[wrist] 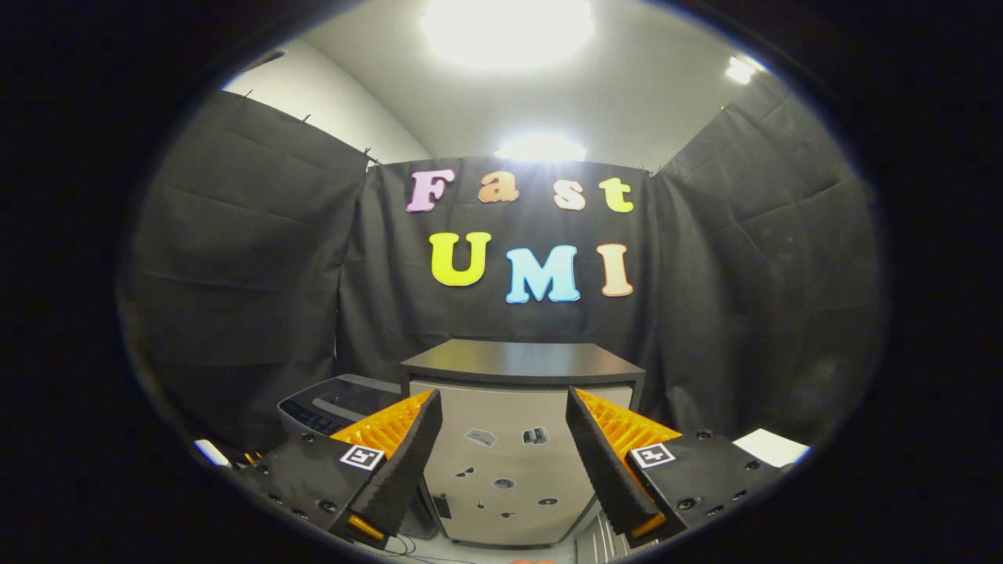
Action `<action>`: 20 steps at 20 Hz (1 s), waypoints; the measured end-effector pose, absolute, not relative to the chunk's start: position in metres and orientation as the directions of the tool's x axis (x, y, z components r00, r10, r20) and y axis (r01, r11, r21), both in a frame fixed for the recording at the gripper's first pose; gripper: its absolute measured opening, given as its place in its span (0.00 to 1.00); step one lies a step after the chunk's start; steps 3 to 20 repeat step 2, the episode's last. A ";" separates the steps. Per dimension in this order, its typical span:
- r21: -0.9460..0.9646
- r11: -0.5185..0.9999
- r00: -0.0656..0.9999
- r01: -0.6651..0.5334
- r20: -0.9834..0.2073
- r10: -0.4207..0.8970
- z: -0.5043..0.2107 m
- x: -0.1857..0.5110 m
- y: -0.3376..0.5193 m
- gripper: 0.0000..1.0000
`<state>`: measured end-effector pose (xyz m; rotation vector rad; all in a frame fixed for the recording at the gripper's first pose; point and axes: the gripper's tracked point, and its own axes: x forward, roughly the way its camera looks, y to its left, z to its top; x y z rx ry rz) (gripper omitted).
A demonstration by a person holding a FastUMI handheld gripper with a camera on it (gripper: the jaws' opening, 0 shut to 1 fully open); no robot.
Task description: Put the clothes into the washing machine and then close the washing machine lid.
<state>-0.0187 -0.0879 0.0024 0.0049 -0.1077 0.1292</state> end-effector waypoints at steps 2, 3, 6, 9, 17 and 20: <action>-0.006 0.991 0.986 -0.135 0.101 0.135 0.001 -0.022 -0.085 0.98; -0.006 0.991 0.986 -0.135 0.101 0.135 0.001 -0.022 -0.085 0.98; -0.006 0.991 0.986 -0.135 0.101 0.135 0.001 -0.022 -0.085 0.98; -0.006 0.991 0.986 -0.135 0.101 0.135 0.001 -0.022 -0.085 0.98; -0.006 0.991 0.986 -0.135 0.101 0.135 0.001 -0.022 -0.085 0.98; -0.006 0.991 0.986 -0.135 0.101 0.135 0.001 -0.022 -0.085 0.98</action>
